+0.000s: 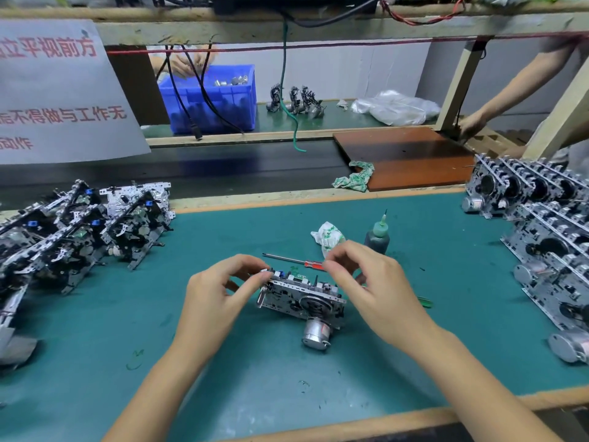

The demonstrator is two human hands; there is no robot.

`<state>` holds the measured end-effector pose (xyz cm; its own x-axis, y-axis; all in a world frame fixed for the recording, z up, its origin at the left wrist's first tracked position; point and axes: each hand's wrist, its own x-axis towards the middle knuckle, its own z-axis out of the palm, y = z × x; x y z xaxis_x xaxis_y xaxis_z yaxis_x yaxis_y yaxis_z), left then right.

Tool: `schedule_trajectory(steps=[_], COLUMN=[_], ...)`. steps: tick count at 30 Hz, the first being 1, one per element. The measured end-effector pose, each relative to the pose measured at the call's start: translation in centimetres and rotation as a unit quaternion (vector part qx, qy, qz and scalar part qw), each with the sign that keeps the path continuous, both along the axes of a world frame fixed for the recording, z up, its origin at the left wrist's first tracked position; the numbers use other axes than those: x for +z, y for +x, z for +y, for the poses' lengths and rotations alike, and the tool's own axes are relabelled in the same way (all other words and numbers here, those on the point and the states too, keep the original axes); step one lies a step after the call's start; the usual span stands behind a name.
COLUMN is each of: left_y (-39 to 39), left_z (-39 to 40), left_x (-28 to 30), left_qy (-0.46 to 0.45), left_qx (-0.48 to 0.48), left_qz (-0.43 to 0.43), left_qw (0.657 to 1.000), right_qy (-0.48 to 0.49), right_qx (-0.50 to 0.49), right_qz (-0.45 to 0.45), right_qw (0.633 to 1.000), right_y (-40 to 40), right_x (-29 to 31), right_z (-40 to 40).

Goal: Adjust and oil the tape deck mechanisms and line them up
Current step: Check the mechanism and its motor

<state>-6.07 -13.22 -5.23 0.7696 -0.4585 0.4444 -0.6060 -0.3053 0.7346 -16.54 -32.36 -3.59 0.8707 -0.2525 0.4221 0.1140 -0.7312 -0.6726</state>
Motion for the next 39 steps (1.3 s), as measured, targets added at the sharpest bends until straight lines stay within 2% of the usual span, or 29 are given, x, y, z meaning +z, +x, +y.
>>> schedule_trajectory(steps=[4, 6, 8, 11, 13, 15, 17, 20, 25, 28, 31, 33, 36, 37, 39], left_y=[-0.1, -0.2, -0.6, -1.4, -2.0, -2.2, -2.2, -2.0, -2.0, -2.1, -2.1, -2.1, -2.0, -1.9, -1.5], left_z=[-0.1, -0.1, -0.4, -1.2, -1.8, -1.9, -1.7, -1.3, -1.5, -1.4, -1.3, -1.2, -0.8, -0.6, -0.3], left_x=[0.1, 0.3, 0.7, 0.8, 0.4, 0.0, -0.3, -0.3, -0.1, -0.2, -0.1, 0.1, 0.5, 0.8, 1.3], left_qy=[0.006, 0.017, 0.037, 0.051, 0.056, 0.057, 0.052, 0.052, 0.056, 0.053, 0.053, 0.057, 0.059, 0.064, 0.095], left_qx=[0.003, 0.007, 0.006, -0.038, -0.067, -0.081, -0.084, -0.087, -0.092, -0.093, -0.095, -0.100, -0.116, -0.124, -0.132], left_qz=[-0.001, -0.035, -0.096, -0.178, -0.220, -0.240, -0.239, -0.239, -0.230, -0.225, -0.223, -0.214, -0.187, -0.184, -0.204], left_qw=[1.000, 0.999, 0.995, 0.982, 0.972, 0.966, 0.966, 0.966, 0.967, 0.969, 0.969, 0.970, 0.974, 0.973, 0.965], right_qy=[0.082, 0.082, 0.031, -0.102, -0.206, -0.233, -0.207, -0.265, -0.302, -0.309, -0.310, -0.244, -0.113, -0.124, -0.214], right_qx=[-0.046, -0.073, -0.077, -0.078, -0.075, -0.090, -0.096, -0.065, -0.105, -0.091, -0.072, -0.077, -0.086, -0.082, -0.083], right_qz=[0.020, 0.052, 0.074, 0.065, 0.057, 0.050, 0.030, 0.009, 0.021, 0.006, 0.041, 0.052, 0.018, 0.012, 0.017], right_qw=[0.995, 0.993, 0.994, 0.990, 0.974, 0.967, 0.973, 0.962, 0.947, 0.947, 0.947, 0.965, 0.990, 0.989, 0.973], right_y=[-1.0, -1.6, -2.4, -3.3, -3.8, -4.0, -4.2, -4.7, -5.4, -5.7, -5.8, -5.5, -4.4, -3.8, -2.5], right_x=[-2.2, -3.2, -4.2, -4.8, -4.7, -4.6, -4.3, -4.8, -5.4, -5.5, -4.8, -3.6, -1.2, -0.2, 1.4], right_z=[-1.0, -1.4, -1.2, -0.6, -0.4, -0.5, -0.5, 0.6, 1.4, 1.5, 1.6, 1.7, 2.5, 2.9, 3.7])
